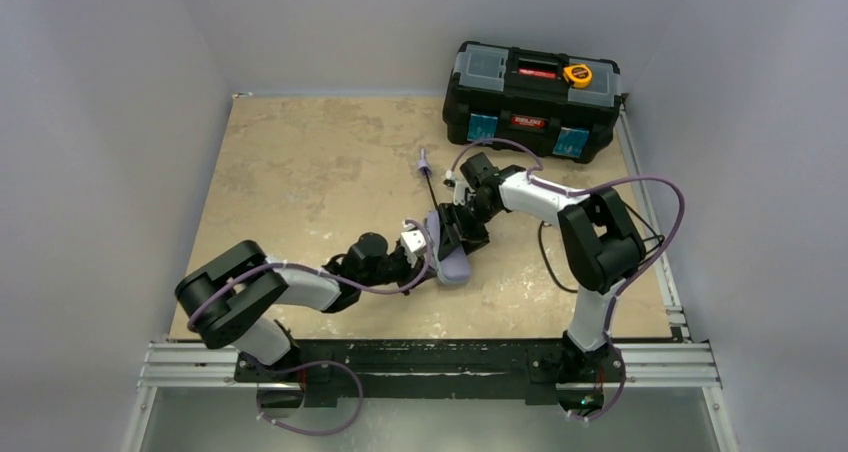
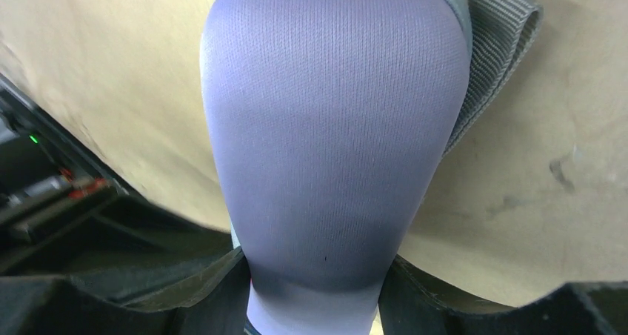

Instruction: Open the umbrella

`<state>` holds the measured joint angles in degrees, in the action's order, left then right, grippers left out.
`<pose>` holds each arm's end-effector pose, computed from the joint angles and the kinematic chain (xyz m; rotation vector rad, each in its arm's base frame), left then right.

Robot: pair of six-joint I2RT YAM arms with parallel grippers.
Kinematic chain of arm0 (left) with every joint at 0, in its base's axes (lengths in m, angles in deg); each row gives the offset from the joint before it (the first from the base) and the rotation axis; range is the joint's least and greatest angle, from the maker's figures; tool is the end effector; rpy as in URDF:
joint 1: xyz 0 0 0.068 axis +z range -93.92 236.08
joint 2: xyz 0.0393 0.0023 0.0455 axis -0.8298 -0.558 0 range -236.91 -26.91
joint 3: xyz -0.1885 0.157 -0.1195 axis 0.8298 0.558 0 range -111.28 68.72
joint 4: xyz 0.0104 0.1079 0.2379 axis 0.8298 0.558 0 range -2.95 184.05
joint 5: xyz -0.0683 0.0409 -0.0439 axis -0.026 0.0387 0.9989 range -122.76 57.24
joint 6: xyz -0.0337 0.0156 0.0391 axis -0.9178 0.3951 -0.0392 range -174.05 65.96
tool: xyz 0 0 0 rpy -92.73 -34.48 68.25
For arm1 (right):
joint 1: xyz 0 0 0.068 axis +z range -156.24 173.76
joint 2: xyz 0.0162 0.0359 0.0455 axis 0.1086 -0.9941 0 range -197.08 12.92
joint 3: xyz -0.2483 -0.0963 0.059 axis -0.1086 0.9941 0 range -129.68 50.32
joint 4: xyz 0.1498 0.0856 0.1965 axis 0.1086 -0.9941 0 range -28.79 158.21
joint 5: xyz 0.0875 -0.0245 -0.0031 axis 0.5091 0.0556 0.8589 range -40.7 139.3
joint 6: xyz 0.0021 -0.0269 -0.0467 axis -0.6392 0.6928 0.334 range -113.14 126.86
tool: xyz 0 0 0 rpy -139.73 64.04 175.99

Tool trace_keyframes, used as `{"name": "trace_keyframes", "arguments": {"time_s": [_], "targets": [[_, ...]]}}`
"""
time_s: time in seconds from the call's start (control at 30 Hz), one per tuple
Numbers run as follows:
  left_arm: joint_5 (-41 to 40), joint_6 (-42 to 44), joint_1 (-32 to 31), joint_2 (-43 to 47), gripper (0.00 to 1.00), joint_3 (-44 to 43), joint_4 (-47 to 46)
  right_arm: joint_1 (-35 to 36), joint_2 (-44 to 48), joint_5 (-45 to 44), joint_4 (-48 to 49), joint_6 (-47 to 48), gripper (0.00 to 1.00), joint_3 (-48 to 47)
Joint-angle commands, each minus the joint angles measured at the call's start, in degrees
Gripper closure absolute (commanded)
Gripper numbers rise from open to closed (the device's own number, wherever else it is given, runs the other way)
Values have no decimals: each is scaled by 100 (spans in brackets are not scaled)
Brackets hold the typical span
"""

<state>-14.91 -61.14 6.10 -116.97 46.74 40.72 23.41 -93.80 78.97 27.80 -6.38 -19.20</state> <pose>0.1638 -0.2119 0.1327 0.9500 1.8238 -0.9439 0.2953 0.1885 0.1635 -0.5155 2.9681 0.8620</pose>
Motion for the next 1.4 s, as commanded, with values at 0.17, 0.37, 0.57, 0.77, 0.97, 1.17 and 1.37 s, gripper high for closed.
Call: {"name": "trace_keyframes", "arguments": {"time_s": [0.17, 0.37, 0.57, 0.77, 0.97, 1.17, 1.37], "targets": [[915, -1018, 917, 716, 100, 26, 1316, 59, -89, 294, 1931, -383, 44, -721], [912, -1250, 1498, 470, 100, -56, 1266, 41, -71, -8, 334, 1537, 31, -1707], [945, -1262, 1913, 361, 100, -177, 1272, 52, -303, 144, -60, 2208, 40, -2215], [919, -1356, 2158, 283, 100, -278, 1343, 429, -777, 580, 375, 2200, 57, -2727], [941, -1491, 2588, 127, 100, -531, 1515, 605, -1609, 454, 579, 2376, 60, -3144], [977, -1537, 2896, -74, 100, -790, 1491, 590, -2211, 255, 782, 2186, 67, -3086], [1261, -1719, 2659, 198, 100, -460, 1375, 413, -2251, -88, 1243, 1783, 76, -2555]]}}
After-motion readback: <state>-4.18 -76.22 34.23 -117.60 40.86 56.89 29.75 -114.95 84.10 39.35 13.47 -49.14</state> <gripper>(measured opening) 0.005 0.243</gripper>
